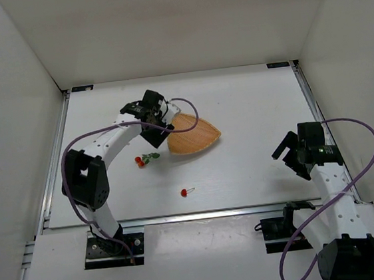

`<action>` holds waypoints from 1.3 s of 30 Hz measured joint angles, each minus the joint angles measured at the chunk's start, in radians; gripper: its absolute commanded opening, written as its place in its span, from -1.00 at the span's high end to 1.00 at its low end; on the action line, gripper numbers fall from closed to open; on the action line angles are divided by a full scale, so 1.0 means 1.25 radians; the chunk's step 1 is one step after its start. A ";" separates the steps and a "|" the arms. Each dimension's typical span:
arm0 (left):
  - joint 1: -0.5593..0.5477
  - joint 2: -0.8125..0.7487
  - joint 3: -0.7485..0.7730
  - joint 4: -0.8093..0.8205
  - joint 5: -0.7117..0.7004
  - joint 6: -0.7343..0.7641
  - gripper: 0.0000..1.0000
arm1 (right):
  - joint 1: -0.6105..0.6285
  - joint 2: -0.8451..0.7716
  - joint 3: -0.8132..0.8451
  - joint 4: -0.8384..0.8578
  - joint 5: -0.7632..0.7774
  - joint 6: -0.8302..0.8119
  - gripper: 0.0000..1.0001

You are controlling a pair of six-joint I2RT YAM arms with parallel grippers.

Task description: Place and organize the fake fruits in the fruit bowl

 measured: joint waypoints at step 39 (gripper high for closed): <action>0.068 0.018 -0.029 -0.031 0.067 -0.050 0.79 | 0.000 -0.009 -0.018 -0.001 0.000 0.000 -0.98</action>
